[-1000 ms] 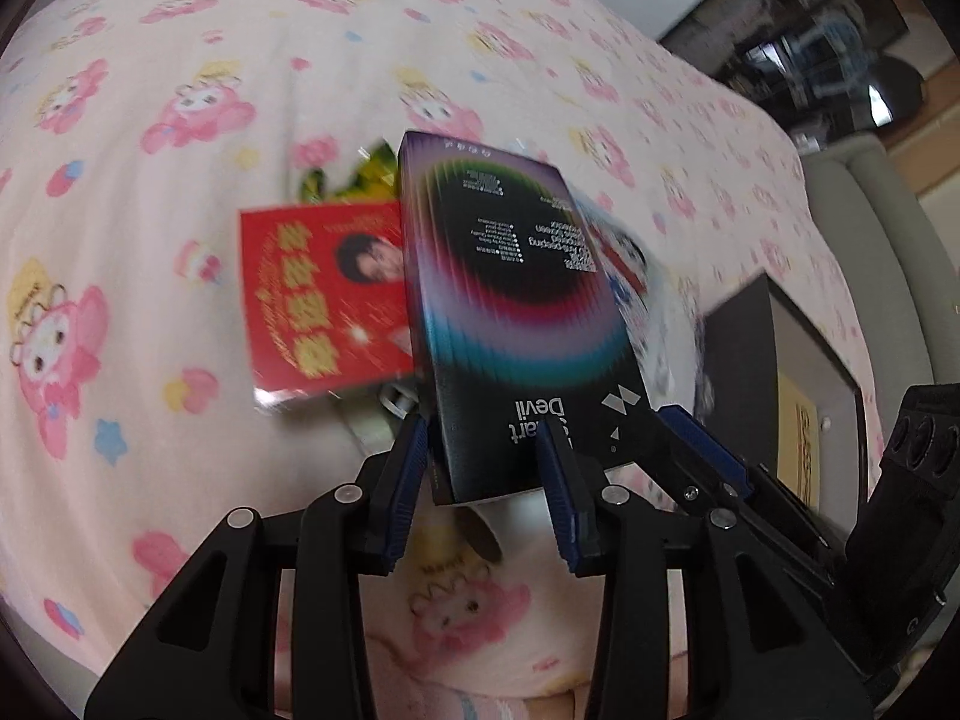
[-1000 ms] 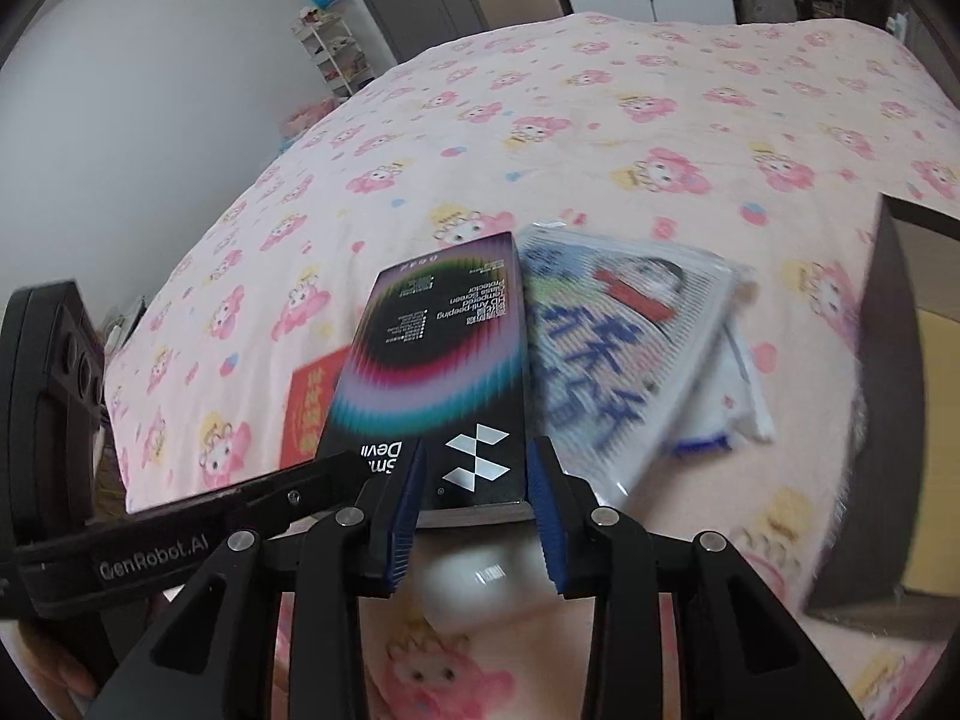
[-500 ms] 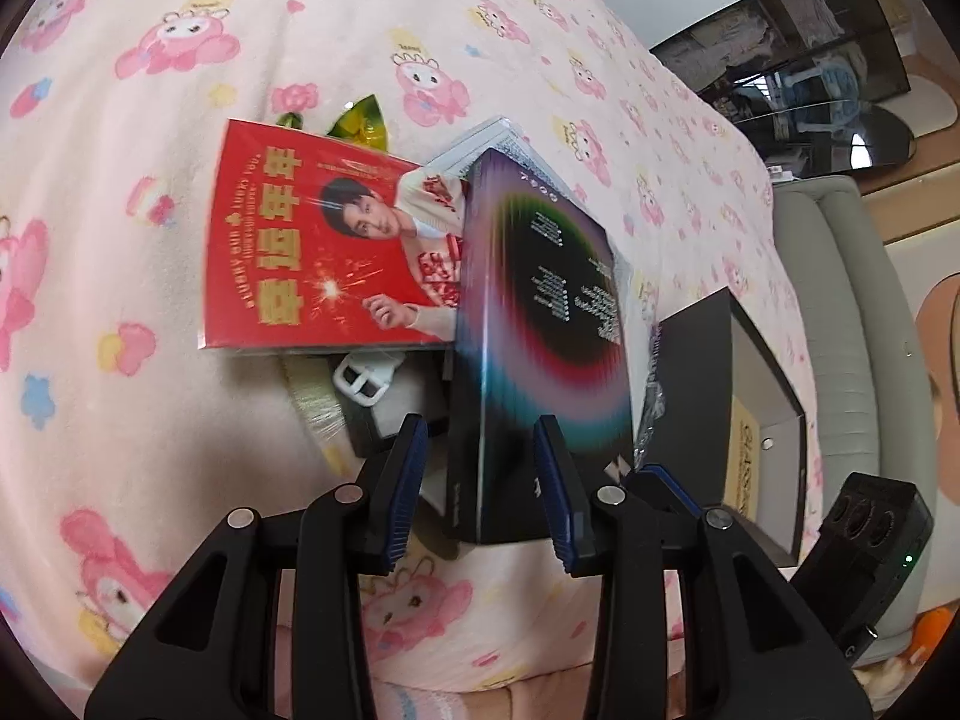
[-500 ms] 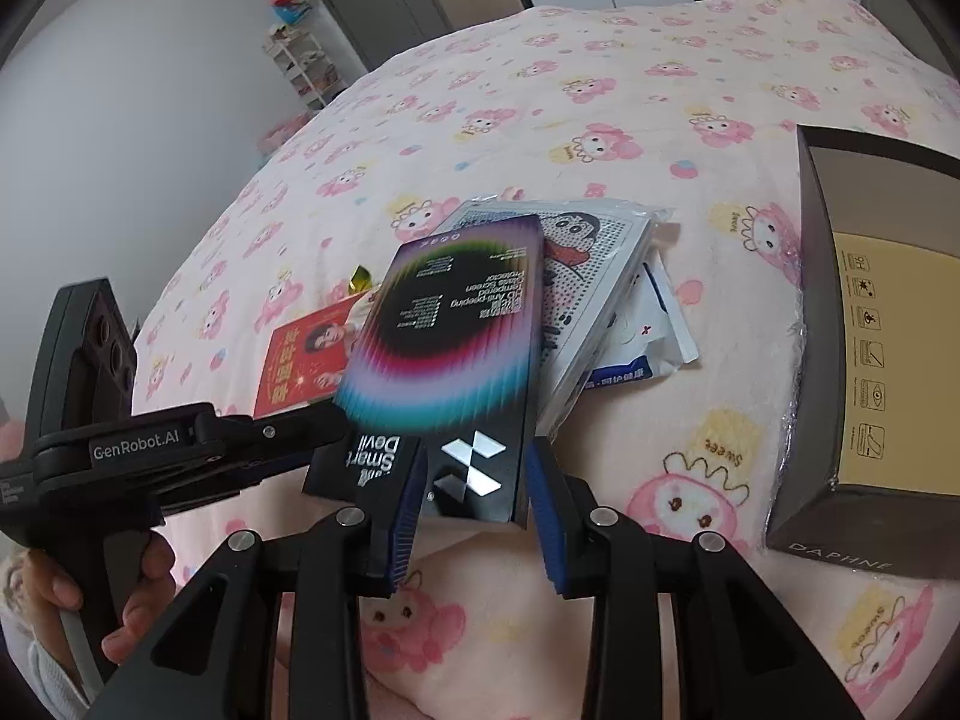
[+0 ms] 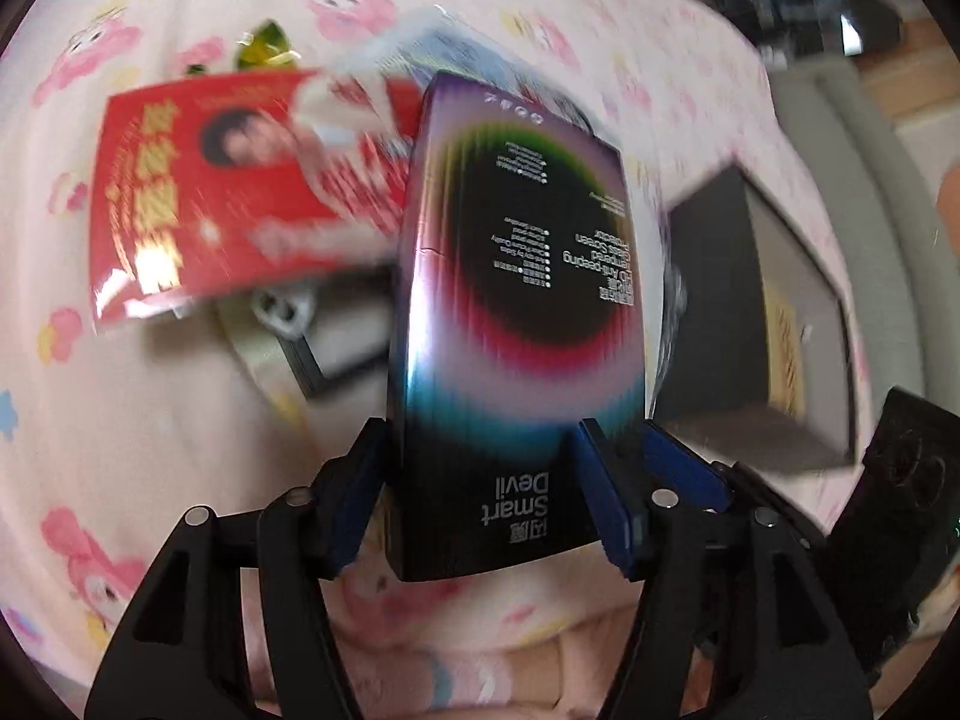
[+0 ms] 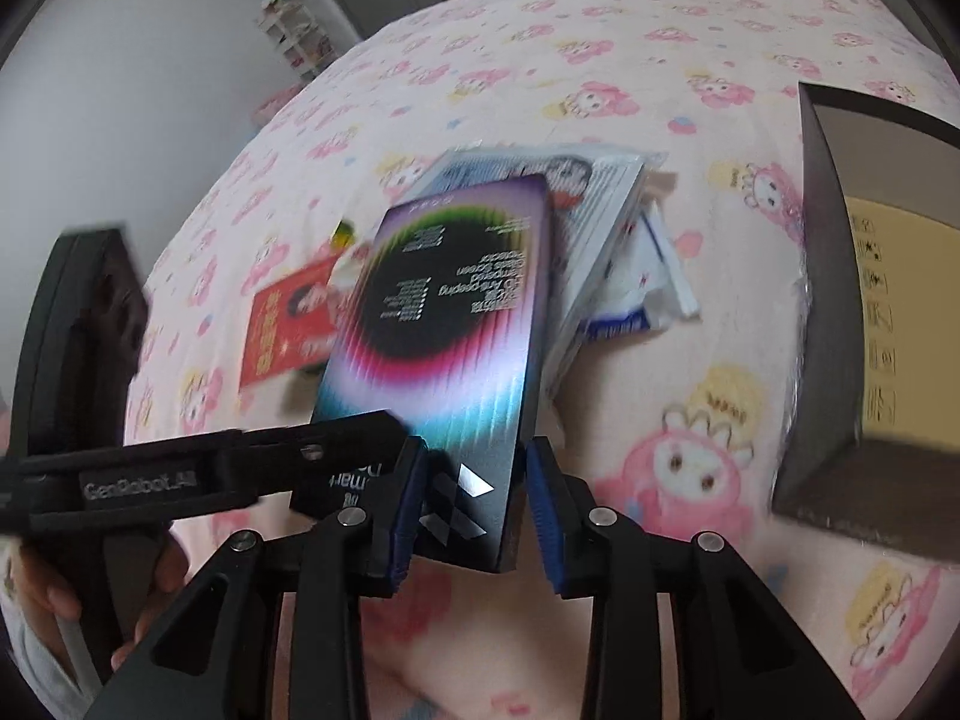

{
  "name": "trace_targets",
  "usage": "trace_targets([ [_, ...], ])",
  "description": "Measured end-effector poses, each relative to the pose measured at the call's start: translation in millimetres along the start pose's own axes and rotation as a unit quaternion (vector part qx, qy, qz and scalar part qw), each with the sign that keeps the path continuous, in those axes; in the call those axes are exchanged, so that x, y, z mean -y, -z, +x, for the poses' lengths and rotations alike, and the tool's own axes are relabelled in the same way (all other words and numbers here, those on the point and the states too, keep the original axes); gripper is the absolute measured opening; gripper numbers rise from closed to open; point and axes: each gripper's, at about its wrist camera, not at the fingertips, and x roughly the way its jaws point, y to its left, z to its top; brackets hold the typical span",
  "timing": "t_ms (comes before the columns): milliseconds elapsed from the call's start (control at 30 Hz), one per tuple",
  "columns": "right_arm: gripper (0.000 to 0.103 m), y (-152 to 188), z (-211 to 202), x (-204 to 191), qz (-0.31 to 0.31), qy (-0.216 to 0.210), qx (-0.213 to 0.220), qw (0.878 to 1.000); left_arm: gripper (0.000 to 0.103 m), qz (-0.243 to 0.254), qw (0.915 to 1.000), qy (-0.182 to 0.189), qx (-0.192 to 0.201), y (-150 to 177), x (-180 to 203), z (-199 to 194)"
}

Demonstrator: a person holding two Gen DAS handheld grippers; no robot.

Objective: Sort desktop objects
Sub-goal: 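Lift the black box from the pile with both tools, then carry the black box over the open DAPHNE box and lower it inside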

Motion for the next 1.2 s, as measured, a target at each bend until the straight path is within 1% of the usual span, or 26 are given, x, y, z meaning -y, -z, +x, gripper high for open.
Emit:
trace_targets([
  [33,0.03,7.1,-2.8,-1.0,-0.012,0.007,-0.006,1.0,0.057,0.01,0.9999,-0.007,0.004,3.0,4.2,-2.5],
  [67,0.03,13.7,-6.2,0.3,-0.016,0.003,-0.009,1.0,0.054,0.014,0.9997,-0.01,0.015,3.3,5.3,-6.3],
  [100,0.03,18.3,-8.5,4.7,-0.009,-0.01,-0.015,1.0,0.048,0.007,0.9998,-0.006,0.019,2.2,2.6,-8.2],
  [133,0.03,19.7,-8.4,9.0,-0.003,-0.013,-0.019,1.0,0.041,0.0,0.9997,-0.003,0.023,1.2,-0.2,-9.7],
  [167,0.03,20.9,-8.2,13.2,0.002,-0.015,-0.022,1.0,0.039,-0.01,0.9997,-0.002,0.021,0.3,-4.0,-7.8],
  [233,0.03,19.3,-3.8,18.3,0.01,-0.002,-0.018,1.0,0.04,-0.024,0.9996,0.009,0.012,-1.5,-10.7,-3.4],
  [333,0.036,17.4,11.2,28.3,0.043,-0.01,-0.021,0.999,0.041,-0.024,0.9996,0.015,0.006,-2.4,-11.8,1.0],
  [400,0.053,16.9,20.9,34.4,0.065,-0.019,-0.022,0.997,0.044,-0.014,0.9997,0.018,0.004,-3.1,-7.8,4.3],
  [433,0.058,16.8,23.6,36.7,0.075,-0.019,-0.022,0.997,0.047,-0.008,0.9999,0.013,0.005,-3.6,-4.5,5.7],
  [467,0.062,16.7,25.4,38.7,0.082,-0.021,-0.021,0.996,0.048,-0.001,0.9999,0.008,0.007,-4.0,-1.2,7.1],
  [500,0.065,16.7,27.2,40.6,0.089,-0.023,-0.02,0.996,0.049,0.006,0.9999,0.003,0.009,-4.6,2.1,8.6],
  [567,0.067,17.3,29.4,42.8,0.096,-0.028,-0.017,0.995,0.049,0.02,0.9997,-0.008,0.011,-4.8,6.8,10.8],
  [633,0.066,18.9,25.9,40.5,0.088,-0.025,-0.015,0.996,0.049,0.028,0.9994,-0.013,0.011,-3.1,11.0,11.3],
  [667,0.062,19.7,23.9,39.3,0.084,-0.024,-0.015,0.996,0.049,0.025,0.9996,-0.013,0.01,0.6,10.3,8.7],
  [700,0.056,20.7,19.6,37.6,0.081,-0.021,-0.012,0.996,0.051,0.021,0.9996,-0.014,0.008,4.3,9.6,6.2],
  [733,0.053,22.4,13.5,35.6,0.076,-0.021,-0.01,0.997,0.051,0.018,0.9997,-0.012,0.006,8.2,9.0,3.7],
  [767,0.047,24.7,5.2,32.7,0.067,-0.021,-0.007,0.998,0.051,0.016,0.9999,-0.001,-0.001,12.7,9.0,2.1],
  [833,0.046,29.4,-11.4,28.2,0.044,-0.016,0.004,0.999,0.049,0.024,0.9995,0.016,-0.013,17.9,14.2,4.9],
  [933,0.046,35.1,-27.5,30.4,0.023,0.0,0.005,1.0,0.049,0.042,0.9979,0.023,-0.044,26.6,26.6,19.4],
  [1000,0.046,35.7,-28.3,36.9,0.029,-0.003,0.0,1.0,0.049,0.045,0.998,0.016,-0.042,27.8,31.8,24.0],
  [1033,0.046,35.5,-27.6,40.4,0.033,-0.002,-0.002,0.999,0.047,0.046,0.9984,0.008,-0.034,27.7,32.5,23.7],
  [1133,0.046,31.3,-16.2,48.5,0.043,0.012,-0.008,0.999,0.047,0.029,0.9994,0.009,-0.016,23.5,25.5,19.9],
  [1200,0.046,35.7,-12.2,56.2,0.051,0.014,-0.018,0.998,0.047,0.017,0.9996,0.018,-0.011,21.7,21.6,18.8],
])
